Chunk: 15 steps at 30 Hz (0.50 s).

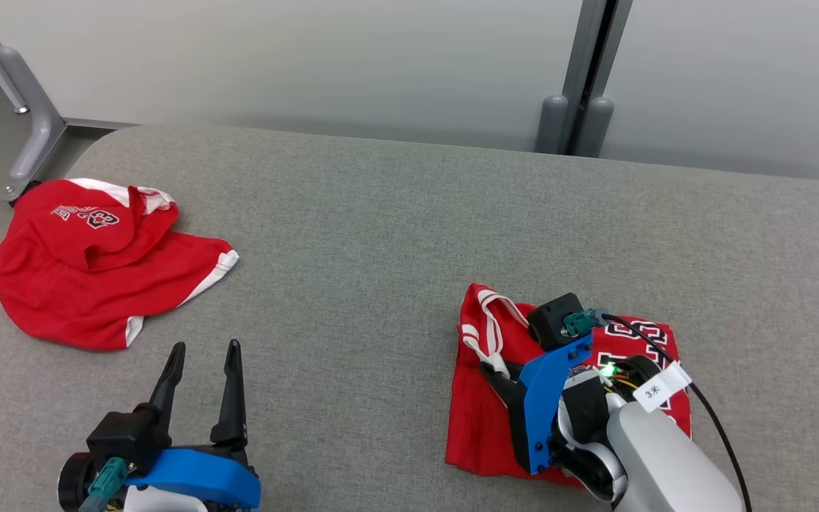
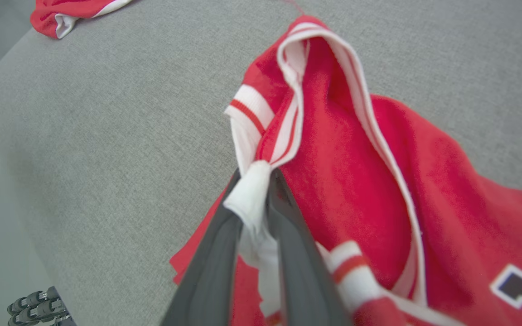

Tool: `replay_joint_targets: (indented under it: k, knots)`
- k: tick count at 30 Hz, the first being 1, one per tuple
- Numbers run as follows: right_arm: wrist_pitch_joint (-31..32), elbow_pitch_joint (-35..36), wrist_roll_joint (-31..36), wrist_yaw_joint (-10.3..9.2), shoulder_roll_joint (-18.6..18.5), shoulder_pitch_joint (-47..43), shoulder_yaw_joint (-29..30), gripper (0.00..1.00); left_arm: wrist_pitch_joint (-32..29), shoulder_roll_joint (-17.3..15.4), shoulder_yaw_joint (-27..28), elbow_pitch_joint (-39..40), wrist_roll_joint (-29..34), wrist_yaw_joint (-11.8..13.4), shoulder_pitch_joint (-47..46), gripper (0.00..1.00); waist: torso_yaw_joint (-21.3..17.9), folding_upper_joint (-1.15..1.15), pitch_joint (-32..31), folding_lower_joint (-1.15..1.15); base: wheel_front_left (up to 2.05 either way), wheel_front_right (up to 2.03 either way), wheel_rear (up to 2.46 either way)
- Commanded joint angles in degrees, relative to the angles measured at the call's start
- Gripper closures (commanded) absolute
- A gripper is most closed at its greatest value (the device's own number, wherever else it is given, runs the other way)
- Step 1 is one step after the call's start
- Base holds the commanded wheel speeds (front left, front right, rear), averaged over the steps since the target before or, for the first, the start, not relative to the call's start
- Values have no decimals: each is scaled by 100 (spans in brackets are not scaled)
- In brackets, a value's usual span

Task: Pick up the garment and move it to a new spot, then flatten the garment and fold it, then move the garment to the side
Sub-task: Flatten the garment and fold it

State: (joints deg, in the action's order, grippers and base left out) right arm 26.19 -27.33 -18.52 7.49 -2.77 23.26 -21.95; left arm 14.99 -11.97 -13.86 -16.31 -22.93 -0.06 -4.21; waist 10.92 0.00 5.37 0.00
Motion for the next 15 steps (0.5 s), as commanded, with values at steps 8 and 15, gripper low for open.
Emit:
replay_joint_targets:
  k: [8,15]
  knots:
    - [-441,105,-1413,1,-22,344,-222,0,25,11,25,-42,-6,-36,-56,0,-139,0,-30,0,0,0,0]
    - [-1166,698,-1255,1,-27,310,645,0,26,-39,115,25,-12,13,58,0,-304,0,-138,0,0,0,0]
